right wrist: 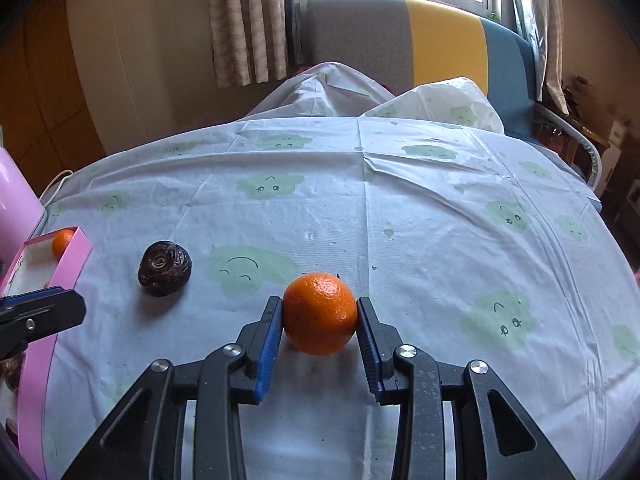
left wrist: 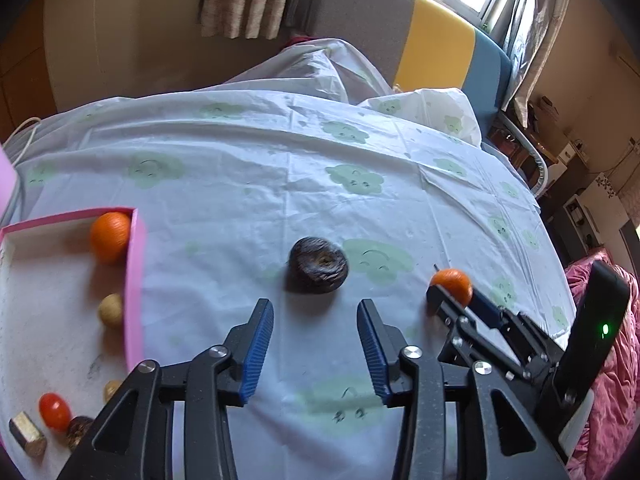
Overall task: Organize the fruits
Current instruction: 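Grasp the second mandarin with right tool while left tool grasps the dark bulb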
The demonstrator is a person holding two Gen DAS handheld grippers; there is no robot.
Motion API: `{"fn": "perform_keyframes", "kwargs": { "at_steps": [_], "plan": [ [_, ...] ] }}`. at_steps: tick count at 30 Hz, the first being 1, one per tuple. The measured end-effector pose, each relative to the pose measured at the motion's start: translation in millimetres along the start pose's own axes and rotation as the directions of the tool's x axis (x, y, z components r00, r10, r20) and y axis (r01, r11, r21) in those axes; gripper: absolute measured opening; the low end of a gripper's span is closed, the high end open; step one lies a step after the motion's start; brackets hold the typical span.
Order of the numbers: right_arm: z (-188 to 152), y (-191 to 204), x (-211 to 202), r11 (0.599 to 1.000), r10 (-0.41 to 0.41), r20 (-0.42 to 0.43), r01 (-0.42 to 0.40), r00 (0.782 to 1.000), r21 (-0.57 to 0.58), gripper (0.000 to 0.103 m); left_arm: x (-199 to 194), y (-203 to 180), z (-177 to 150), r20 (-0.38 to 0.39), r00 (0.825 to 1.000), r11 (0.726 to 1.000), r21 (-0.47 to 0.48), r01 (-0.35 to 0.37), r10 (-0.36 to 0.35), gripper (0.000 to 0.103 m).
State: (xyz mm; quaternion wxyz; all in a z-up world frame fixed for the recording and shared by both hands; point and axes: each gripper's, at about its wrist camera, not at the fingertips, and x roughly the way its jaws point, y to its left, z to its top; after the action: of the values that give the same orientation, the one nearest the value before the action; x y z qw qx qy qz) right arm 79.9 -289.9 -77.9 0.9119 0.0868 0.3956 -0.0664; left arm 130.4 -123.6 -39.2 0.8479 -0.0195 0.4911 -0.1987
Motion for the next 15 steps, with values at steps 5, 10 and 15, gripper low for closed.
{"fn": "perform_keyframes", "kwargs": {
  "at_steps": [5, 10, 15],
  "plan": [
    [-1.3, -1.1, 0.8, 1.000, 0.021, -0.001, -0.020, 1.000, 0.015, 0.037, 20.2, -13.9, 14.6, 0.000, 0.999, 0.999, 0.027, -0.035, 0.035, 0.059],
    [-2.1, -2.4, 5.0, 0.999, 0.033, -0.016, -0.033, 0.999, 0.027, 0.037, 42.5, -16.6, 22.1, -0.022, 0.997, 0.996, 0.043, -0.080, 0.081, 0.059],
    [-2.9, -4.3, 6.1, 0.999, 0.042, -0.016, -0.041, 0.999, 0.035, 0.037, 65.5, -14.2, 26.1, -0.055, 0.993, 0.994, 0.038, -0.099, 0.101, 0.059]
  ]
}}
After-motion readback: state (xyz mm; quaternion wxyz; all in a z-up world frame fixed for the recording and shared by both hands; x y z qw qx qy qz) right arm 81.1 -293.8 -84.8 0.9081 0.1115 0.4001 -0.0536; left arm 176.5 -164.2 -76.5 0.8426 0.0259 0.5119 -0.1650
